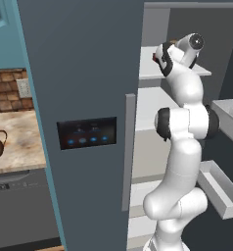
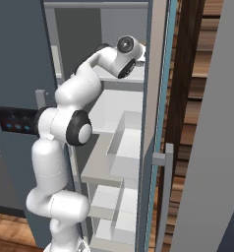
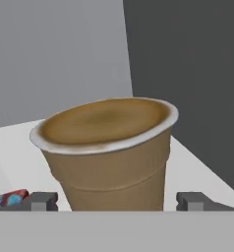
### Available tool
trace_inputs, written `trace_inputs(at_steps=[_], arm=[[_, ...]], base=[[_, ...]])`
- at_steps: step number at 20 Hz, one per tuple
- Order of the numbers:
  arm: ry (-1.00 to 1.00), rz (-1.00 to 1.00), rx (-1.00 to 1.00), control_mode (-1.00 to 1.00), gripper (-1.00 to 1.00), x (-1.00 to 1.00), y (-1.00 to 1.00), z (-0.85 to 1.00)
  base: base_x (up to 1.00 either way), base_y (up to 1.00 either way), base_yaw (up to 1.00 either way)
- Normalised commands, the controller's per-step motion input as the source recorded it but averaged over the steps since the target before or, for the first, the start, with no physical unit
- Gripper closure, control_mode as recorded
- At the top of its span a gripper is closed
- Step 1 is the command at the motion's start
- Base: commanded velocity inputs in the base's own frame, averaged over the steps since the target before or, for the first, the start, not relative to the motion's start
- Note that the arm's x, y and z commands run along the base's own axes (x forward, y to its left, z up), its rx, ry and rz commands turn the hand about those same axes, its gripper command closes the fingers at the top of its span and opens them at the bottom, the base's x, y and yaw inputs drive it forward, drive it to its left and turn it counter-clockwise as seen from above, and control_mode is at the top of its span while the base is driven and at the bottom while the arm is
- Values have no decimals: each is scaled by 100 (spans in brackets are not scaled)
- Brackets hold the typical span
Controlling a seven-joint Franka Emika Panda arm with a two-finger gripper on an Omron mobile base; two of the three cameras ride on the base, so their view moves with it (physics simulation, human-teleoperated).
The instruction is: Move the bar and cup from the second highest shelf to the top shelf to make space. Then, place the pitcher from the counter on the cleared second highest shelf.
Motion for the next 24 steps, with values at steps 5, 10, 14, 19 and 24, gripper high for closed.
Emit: trace_inputs(at_steps=[5, 10, 14, 19, 24], arm=[[0, 0, 0, -100, -100, 0, 4, 0], [0, 0, 0, -100, -100, -25, 12, 0], [-1, 0, -2, -100, -100, -38, 20, 0], [0, 0, -4, -100, -100, -55, 17, 0], [0, -3, -7, -100, -100, -78, 21, 0]], base=[[0, 0, 0], [0, 0, 0], [0, 0, 0], [0, 0, 0], [0, 0, 0]])
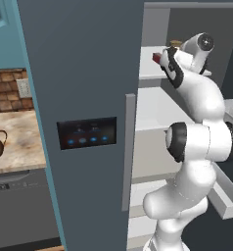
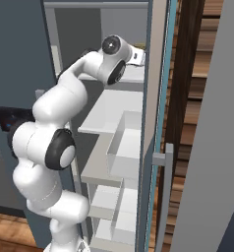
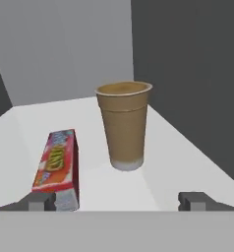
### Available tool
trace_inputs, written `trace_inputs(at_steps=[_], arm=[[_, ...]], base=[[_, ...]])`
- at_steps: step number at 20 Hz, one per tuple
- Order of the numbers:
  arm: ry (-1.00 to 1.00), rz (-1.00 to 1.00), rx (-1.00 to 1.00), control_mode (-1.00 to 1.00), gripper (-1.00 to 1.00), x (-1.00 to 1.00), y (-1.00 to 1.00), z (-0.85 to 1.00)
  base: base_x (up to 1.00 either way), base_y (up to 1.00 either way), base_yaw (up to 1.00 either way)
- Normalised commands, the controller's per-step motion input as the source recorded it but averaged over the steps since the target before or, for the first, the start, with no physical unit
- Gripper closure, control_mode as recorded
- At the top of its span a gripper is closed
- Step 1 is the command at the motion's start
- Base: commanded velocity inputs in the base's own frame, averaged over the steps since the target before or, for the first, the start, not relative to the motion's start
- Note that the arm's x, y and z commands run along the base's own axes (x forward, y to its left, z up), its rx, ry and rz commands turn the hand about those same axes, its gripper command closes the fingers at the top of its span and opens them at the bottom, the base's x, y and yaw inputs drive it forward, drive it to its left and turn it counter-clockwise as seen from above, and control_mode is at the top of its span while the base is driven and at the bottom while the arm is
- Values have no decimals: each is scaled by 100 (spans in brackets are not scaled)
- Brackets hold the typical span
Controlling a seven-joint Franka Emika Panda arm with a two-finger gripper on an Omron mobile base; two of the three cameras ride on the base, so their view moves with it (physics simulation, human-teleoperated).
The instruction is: Move the bar and cup from the second highest shelf to the top shelf to make space. Then, place the pitcher from the counter on the cleared second highest shelf.
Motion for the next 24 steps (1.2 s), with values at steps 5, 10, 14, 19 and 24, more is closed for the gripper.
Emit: trace_inputs(at_steps=[5, 10, 14, 19, 24], arm=[[-1, -8, -9, -100, -100, -99, 30, 0], [0, -11, -8, -100, -100, -100, 40, 0], [0, -8, -1, -100, -100, -100, 41, 0], [2, -1, 2, -100, -100, -100, 26, 0], [9, 0, 11, -100, -100, -100, 20, 0]], base=[[0, 0, 0], [0, 0, 0], [0, 0, 0], [0, 0, 0], [0, 0, 0]])
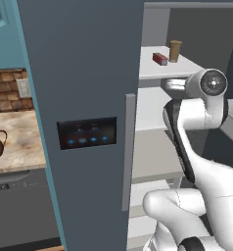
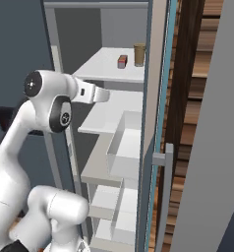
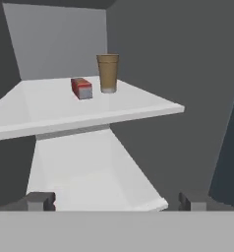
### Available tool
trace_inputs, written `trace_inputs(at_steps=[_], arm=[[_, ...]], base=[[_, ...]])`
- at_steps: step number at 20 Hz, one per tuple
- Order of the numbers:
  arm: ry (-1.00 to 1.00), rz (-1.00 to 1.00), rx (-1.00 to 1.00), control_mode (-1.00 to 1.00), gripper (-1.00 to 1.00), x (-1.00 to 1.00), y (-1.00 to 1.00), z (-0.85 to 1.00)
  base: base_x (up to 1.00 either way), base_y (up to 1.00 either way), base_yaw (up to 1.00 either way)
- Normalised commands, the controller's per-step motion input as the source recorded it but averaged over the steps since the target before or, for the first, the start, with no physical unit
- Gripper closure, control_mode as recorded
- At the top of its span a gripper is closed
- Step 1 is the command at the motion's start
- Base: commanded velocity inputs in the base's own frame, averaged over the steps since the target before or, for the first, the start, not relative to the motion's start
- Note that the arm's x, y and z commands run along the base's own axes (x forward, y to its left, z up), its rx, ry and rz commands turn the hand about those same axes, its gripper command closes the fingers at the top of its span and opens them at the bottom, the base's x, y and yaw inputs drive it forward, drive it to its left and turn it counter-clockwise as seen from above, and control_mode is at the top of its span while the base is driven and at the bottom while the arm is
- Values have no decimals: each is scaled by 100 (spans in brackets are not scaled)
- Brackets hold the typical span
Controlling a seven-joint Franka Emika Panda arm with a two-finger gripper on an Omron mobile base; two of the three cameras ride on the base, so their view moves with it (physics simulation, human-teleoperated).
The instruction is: Move the bar and cup from the second highest shelf to the top shelf to make space. Then, place the pitcher from the counter on the cleared second highest shelf.
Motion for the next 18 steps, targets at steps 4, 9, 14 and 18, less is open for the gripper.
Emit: trace_inputs(at_steps=[4, 9, 14, 18], arm=[[15, 0, 12, -100, -100, -96, 14, 3], [21, 0, 7, -100, -100, -78, 27, 0], [28, 12, 6, -100, -100, -56, 33, -24], [22, 17, 10, -100, -100, -58, 8, -26]], base=[[0, 0, 0], [0, 0, 0], [0, 0, 0], [0, 0, 0]])
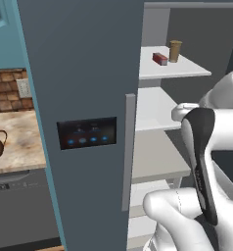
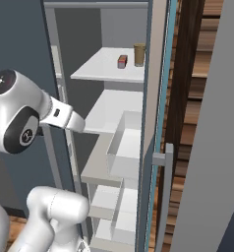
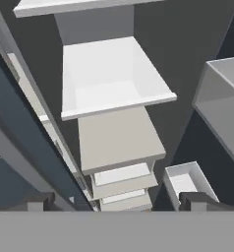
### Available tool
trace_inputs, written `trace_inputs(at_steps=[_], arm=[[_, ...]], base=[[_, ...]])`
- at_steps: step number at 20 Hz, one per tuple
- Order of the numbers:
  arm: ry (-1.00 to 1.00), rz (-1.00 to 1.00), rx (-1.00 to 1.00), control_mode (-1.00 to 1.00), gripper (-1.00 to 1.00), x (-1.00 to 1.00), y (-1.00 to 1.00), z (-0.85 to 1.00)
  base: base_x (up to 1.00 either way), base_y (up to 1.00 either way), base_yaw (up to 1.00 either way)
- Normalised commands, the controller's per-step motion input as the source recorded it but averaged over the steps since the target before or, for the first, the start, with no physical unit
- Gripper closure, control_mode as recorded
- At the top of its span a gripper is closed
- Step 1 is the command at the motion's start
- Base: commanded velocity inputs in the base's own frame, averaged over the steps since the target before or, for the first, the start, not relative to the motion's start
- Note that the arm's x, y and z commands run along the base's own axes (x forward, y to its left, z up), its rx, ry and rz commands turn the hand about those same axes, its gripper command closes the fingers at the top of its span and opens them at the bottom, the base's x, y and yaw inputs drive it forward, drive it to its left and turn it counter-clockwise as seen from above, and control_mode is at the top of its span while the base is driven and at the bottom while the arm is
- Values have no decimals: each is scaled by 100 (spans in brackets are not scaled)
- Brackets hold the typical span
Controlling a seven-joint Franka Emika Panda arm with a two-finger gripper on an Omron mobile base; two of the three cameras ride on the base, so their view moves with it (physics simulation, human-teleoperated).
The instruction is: Move the bar and cup from the second highest shelf to the top shelf to make space. Then, place the pitcher from the counter on the cleared second highest shelf.
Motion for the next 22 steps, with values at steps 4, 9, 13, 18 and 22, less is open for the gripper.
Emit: trace_inputs(at_steps=[4, 9, 13, 18, 22], arm=[[14, 21, 8, -100, -100, -49, 0, -33], [10, 12, 1, -100, -100, -7, 5, -14], [0, 0, 0, -100, -100, 0, 0, 0], [0, 0, 0, -100, -100, 0, 0, 0], [0, 0, 0, -100, -100, 0, 0, 0]], base=[[0, 0, 0], [0, 0, 0], [0, 0, 0], [0, 0, 0], [0, 0, 0]])
